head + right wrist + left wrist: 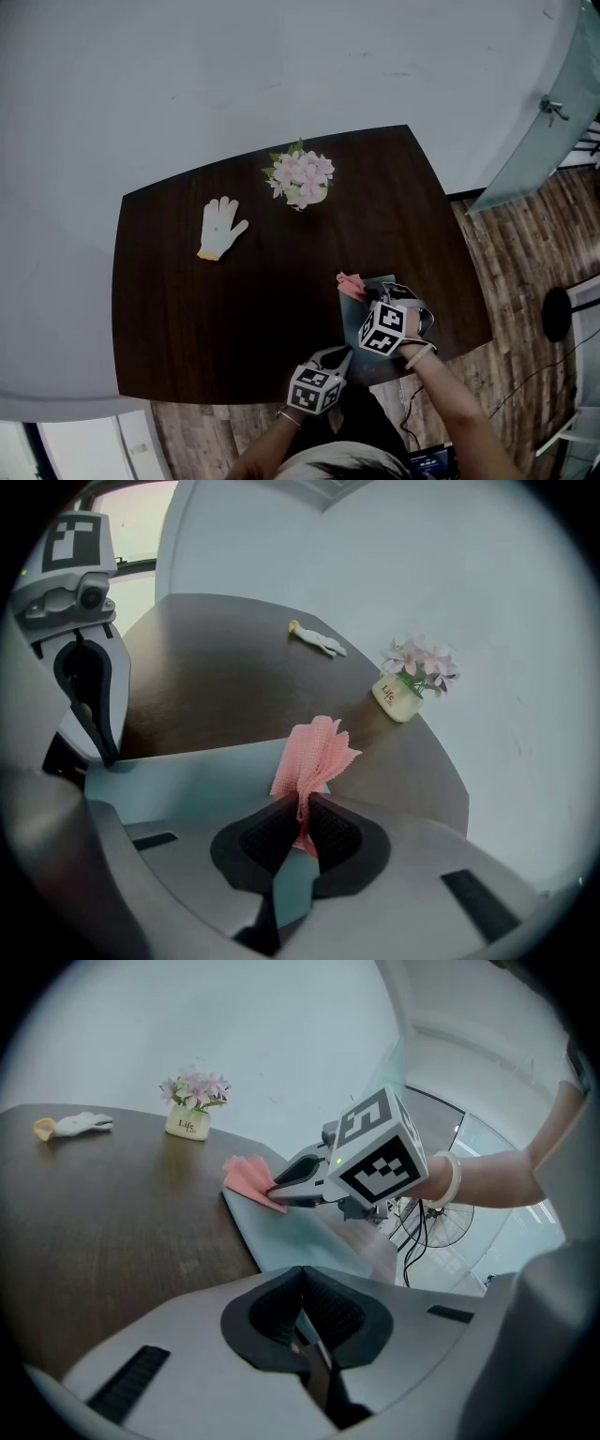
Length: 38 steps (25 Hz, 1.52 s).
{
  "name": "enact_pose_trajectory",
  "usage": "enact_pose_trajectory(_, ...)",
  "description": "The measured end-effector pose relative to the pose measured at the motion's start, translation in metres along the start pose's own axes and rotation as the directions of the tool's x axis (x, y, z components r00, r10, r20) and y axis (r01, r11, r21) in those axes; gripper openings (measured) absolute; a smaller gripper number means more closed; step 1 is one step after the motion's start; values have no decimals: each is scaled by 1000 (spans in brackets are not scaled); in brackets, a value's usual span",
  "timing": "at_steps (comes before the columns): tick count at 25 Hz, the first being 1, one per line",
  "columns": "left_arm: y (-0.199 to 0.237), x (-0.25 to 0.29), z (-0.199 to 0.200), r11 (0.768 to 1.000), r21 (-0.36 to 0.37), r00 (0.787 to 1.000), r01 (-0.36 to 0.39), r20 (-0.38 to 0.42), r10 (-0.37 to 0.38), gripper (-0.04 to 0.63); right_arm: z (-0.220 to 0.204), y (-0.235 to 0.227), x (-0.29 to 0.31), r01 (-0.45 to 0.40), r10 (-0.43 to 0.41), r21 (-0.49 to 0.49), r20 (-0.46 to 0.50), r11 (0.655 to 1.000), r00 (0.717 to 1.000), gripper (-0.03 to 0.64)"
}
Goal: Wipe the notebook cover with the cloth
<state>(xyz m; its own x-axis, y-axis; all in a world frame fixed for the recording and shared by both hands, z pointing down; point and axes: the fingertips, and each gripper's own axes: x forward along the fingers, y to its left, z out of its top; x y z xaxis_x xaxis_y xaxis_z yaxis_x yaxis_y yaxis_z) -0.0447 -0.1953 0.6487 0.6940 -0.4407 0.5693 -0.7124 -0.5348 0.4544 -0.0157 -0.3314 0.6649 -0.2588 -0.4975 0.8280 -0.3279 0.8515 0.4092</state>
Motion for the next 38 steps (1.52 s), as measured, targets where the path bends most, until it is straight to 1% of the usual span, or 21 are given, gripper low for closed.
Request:
enact_pose_trajectory(6, 0, 1, 0, 1000, -2, 1000, -4, 0, 4, 20, -20, -8, -4, 18, -17, 22, -25, 1000, 1000, 34)
enact_pose_trajectory(11, 1, 1, 0, 1000, -18, 1000, -4, 9, 4, 20, -34, -14, -7, 31, -29, 42, -43, 999, 999, 34)
enact_pose_trajectory(25, 0, 1, -1, 1000, -12, 1000, -15, 16, 16, 20, -65, -26, -14, 66, -58, 84, -85, 994, 995, 34)
enact_pose_trajectory(30, 0, 0, 1, 999, -28, 1000, -17, 21, 17, 20, -74, -29, -17, 75, -65, 105, -97, 992, 993, 34)
enact_pose_trajectory(34, -2, 1, -2, 1000, 0, 1000, -10, 10, 10, 20, -84, -32, -17, 87, -74, 118, -115, 989, 991, 34)
enact_pose_trajectory(38, -4, 1, -3, 1000, 16, 1000, -12, 9, 12, 20, -94, -34, -20, 103, -84, 153, -126, 983, 988, 34)
